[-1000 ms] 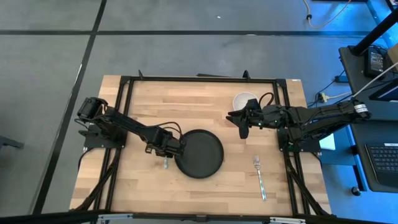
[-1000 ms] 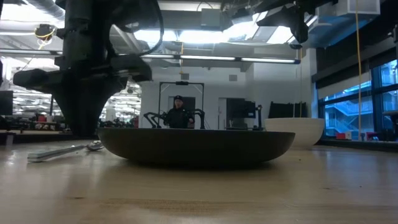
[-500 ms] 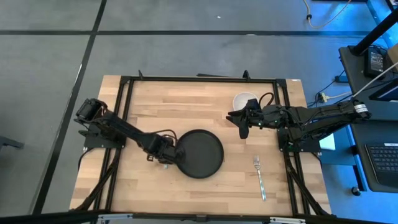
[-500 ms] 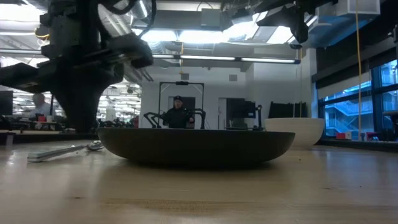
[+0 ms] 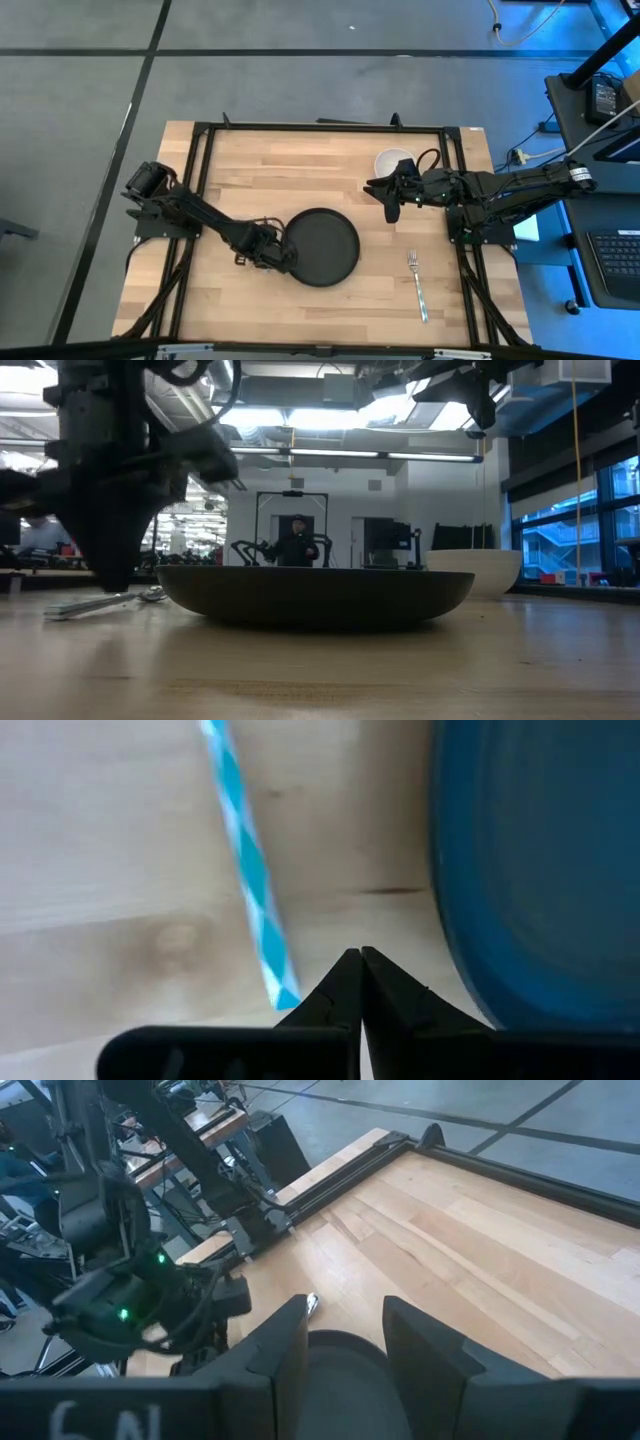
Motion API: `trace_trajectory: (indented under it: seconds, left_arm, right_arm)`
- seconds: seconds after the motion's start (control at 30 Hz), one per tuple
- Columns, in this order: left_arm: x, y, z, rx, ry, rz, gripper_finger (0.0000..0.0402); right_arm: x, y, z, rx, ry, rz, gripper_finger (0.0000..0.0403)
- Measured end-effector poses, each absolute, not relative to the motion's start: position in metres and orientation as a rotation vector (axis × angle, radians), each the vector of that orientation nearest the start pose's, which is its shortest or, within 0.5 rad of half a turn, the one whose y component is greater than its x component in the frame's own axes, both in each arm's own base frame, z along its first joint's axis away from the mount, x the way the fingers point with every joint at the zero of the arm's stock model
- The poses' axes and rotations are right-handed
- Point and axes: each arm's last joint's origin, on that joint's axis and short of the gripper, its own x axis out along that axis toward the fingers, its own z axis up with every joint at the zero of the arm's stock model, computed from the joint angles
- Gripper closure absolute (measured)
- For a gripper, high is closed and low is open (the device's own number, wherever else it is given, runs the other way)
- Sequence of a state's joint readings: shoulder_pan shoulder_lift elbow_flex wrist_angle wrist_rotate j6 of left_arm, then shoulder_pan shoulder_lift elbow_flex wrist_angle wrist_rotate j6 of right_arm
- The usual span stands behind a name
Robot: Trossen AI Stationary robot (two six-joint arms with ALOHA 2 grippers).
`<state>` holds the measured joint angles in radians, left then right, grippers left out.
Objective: Set table place
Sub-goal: Adjust the green spoon
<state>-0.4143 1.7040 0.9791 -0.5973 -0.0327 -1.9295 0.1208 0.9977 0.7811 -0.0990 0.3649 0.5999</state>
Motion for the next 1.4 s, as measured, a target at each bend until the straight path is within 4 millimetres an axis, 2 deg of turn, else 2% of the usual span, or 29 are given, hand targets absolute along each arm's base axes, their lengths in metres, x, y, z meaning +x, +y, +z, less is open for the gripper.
trace_trajectory:
  seconds: [0.13, 0.2, 0.47, 1.23, 1.4]
  left_arm:
    - [0.281, -0.126, 0.139, -1.314, 1.148, 0.954, 0.0401]
    - [0.281, -0.127, 0.138, -1.312, 1.184, 0.939, 0.0401]
    - [0.276, -0.123, 0.14, -1.276, 1.195, 0.986, 0.0401]
    - [0.275, -0.124, 0.139, -1.263, 1.219, 0.977, 0.0401]
    - [0.276, -0.125, 0.145, -1.235, 1.241, 0.992, 0.0401]
  right_arm:
    - [0.219, 0.016, 0.302, 0.516, 0.224, -0.325, 0.0268]
    - [0.219, 0.016, 0.302, 0.516, 0.224, -0.326, 0.0268]
    - [0.219, 0.016, 0.302, 0.515, 0.224, -0.326, 0.0268]
    - [0.219, 0.016, 0.302, 0.514, 0.225, -0.326, 0.0268]
    - [0.219, 0.016, 0.302, 0.514, 0.225, -0.326, 0.0268]
